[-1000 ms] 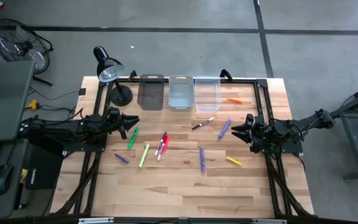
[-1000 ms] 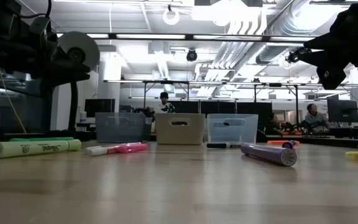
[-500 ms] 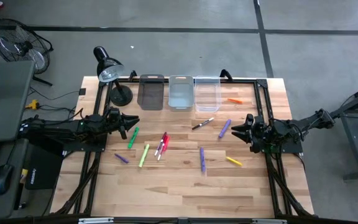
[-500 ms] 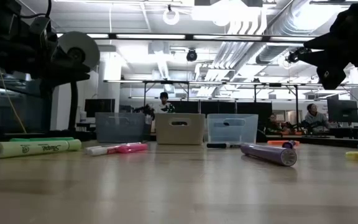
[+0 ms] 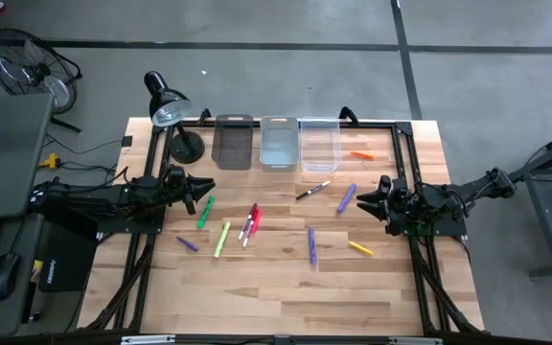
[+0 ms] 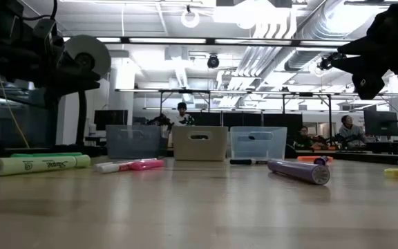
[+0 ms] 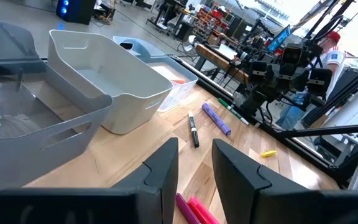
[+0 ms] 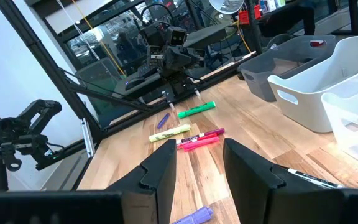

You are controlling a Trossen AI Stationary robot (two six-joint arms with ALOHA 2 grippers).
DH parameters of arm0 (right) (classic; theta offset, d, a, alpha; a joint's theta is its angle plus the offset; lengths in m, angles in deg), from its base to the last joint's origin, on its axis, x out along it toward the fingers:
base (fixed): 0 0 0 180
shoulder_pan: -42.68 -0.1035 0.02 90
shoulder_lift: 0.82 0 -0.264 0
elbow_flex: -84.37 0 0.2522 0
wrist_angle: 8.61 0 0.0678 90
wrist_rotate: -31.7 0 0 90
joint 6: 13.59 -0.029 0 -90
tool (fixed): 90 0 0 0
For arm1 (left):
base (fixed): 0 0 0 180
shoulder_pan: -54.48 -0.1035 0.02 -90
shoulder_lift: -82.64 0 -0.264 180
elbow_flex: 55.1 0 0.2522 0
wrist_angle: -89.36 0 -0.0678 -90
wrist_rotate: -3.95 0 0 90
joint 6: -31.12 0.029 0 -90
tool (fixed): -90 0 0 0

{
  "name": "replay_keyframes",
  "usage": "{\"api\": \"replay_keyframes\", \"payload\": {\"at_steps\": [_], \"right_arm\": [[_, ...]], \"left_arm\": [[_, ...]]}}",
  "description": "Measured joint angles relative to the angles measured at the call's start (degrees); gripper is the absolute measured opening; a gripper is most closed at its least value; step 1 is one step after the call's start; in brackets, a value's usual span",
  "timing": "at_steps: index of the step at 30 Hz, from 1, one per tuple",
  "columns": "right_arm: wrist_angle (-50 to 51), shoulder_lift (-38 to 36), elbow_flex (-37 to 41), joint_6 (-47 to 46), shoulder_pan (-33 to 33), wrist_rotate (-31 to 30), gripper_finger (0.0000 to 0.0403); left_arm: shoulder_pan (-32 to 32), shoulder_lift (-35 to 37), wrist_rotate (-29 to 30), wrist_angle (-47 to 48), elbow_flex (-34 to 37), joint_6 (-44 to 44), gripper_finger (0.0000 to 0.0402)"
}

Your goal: Pick & Place Markers

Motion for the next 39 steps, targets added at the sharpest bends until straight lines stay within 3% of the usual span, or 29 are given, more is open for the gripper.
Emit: {"api": "replay_keyframes", "payload": {"at_steps": [25,39], "right_arm": [[-2.2,0.0,0.0,-0.1,0.0,-0.5,0.0122],[-4.8,0.2,0.0,-2.7,0.0,-6.2,0.0122]], "left_arm": [[0.0,0.0,0.0,0.0,0.0,0.0,0.0097],[0.0,0.0,0.0,0.0,0.0,0.0,0.0097]]}}
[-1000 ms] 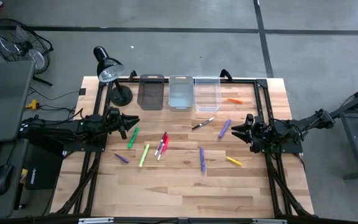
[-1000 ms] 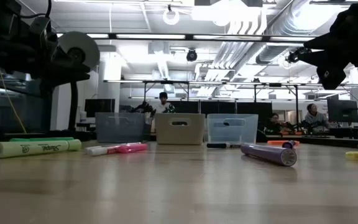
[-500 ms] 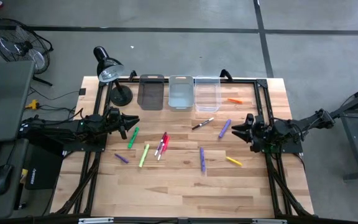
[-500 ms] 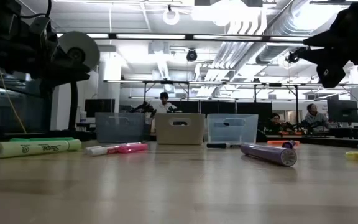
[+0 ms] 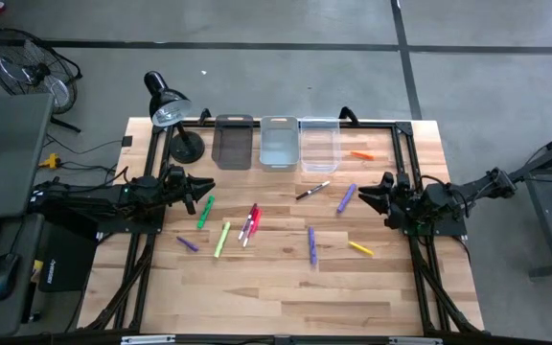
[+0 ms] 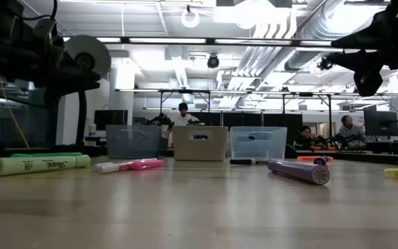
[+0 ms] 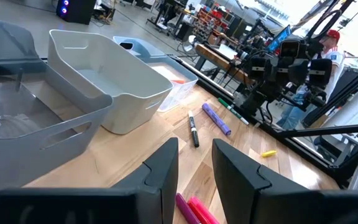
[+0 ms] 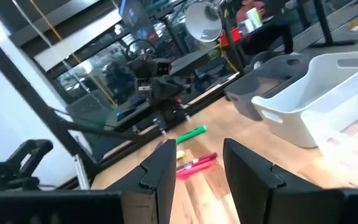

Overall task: Pick & Place Markers
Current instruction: Put the orange pen into the transparent bin

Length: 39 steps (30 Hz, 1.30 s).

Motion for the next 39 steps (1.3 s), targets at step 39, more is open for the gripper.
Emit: {"api": "replay_keyframes", "payload": {"at_steps": [39], "right_arm": [[63.0,32.6,-53.9,7.5,7.6,-20.7,0.0122]], "left_arm": [[0.0,0.0,0.0,0.0,0.0,0.0,0.0097]]}}
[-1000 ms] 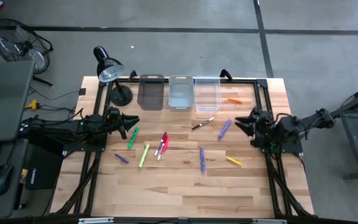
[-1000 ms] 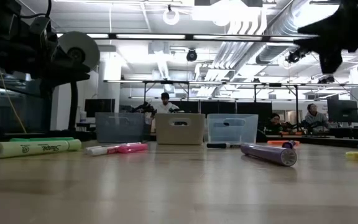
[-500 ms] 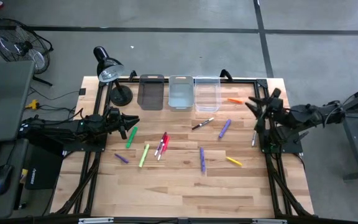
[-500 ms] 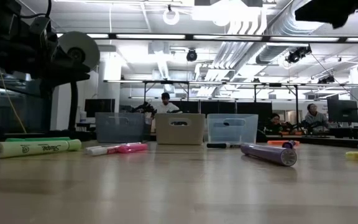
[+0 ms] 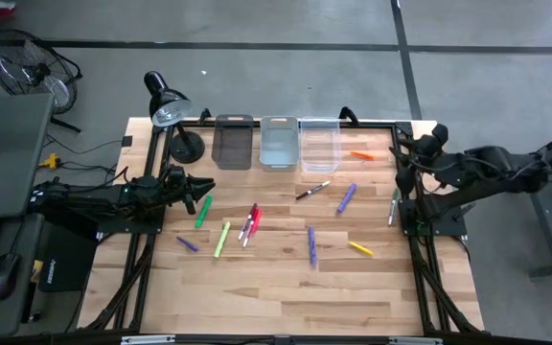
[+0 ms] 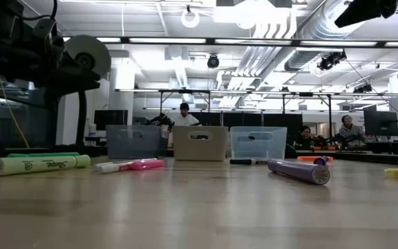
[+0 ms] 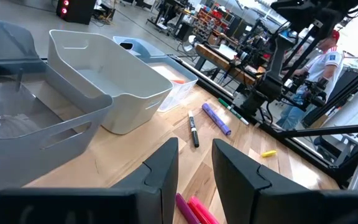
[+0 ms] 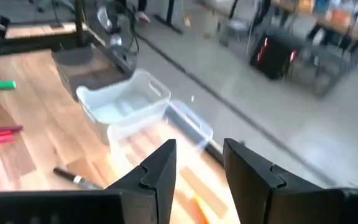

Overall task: Pick & Place Markers
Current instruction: Put the orange pen into the transparent bin

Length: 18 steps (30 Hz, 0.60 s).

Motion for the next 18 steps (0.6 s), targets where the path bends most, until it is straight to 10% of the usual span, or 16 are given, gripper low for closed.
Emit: {"api": "replay_keyframes", "payload": {"at_steps": [18], "right_arm": [[10.0,16.1,-2.9,2.8,25.3,35.4,0.0122]], "left_arm": [[0.0,0.0,0.0,0.0,0.0,0.0,0.0097]]}}
